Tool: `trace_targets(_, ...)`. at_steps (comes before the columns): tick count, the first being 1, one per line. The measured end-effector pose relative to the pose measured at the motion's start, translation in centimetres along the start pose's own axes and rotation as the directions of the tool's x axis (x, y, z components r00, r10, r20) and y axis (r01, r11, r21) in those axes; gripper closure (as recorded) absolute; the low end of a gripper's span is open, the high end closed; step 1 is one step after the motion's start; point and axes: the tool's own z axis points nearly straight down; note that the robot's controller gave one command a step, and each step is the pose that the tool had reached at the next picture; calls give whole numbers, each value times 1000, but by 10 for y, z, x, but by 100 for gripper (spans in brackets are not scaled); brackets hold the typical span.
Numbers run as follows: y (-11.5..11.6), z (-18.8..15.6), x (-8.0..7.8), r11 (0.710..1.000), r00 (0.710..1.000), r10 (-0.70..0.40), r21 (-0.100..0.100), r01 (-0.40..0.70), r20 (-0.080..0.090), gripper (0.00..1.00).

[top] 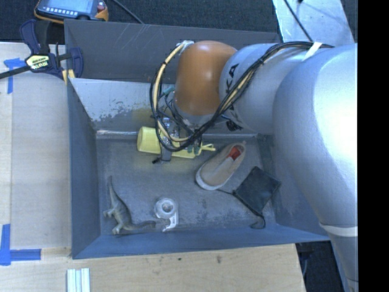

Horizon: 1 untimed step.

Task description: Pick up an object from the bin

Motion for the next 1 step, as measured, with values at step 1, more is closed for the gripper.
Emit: trace_targets(1, 0, -13, -2, 1000, 1000, 0, 5, 0, -18, 100)
